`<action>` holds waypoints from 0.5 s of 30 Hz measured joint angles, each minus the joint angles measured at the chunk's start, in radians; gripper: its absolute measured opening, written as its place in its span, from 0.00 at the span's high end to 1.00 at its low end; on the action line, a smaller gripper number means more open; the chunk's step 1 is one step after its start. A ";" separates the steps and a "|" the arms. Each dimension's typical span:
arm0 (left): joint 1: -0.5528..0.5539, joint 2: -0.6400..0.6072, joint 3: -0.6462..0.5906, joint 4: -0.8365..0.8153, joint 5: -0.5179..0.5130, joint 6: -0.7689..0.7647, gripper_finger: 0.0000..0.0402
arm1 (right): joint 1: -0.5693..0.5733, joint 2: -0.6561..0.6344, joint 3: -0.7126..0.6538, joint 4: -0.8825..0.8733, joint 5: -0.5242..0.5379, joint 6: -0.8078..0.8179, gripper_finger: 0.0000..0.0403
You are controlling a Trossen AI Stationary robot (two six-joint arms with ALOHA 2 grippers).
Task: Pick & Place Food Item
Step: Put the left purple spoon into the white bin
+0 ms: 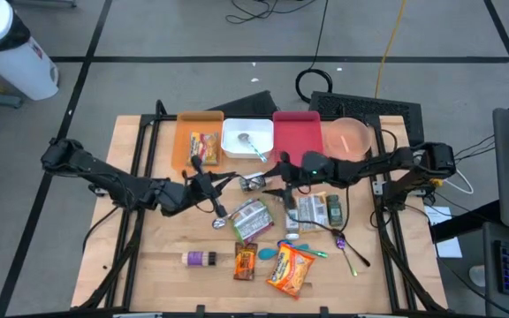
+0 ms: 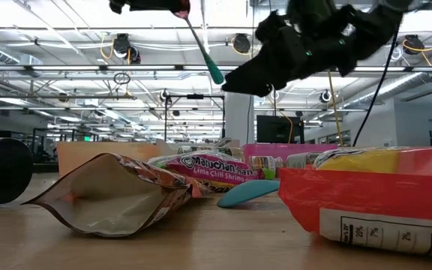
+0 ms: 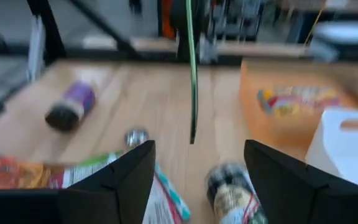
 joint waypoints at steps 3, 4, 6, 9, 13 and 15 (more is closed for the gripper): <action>-0.022 0.000 0.000 0.036 -0.035 0.007 0.99 | 0.000 0.000 -0.108 0.256 0.000 0.033 0.41; -0.026 0.001 0.000 0.048 -0.040 0.010 0.99 | 0.000 0.000 -0.140 0.337 0.000 0.044 0.41; -0.025 0.014 0.000 0.092 -0.044 0.018 0.99 | 0.002 0.000 -0.195 0.470 0.000 0.062 0.41; -0.013 0.052 0.000 0.183 -0.033 0.050 0.99 | 0.008 0.000 -0.249 0.588 0.003 0.079 0.41; 0.021 0.124 0.000 0.321 -0.001 0.093 0.99 | 0.015 0.000 -0.263 0.624 0.003 0.076 0.41; 0.040 0.159 0.000 0.371 0.015 0.105 0.99 | 0.018 0.000 -0.263 0.623 0.004 0.064 0.41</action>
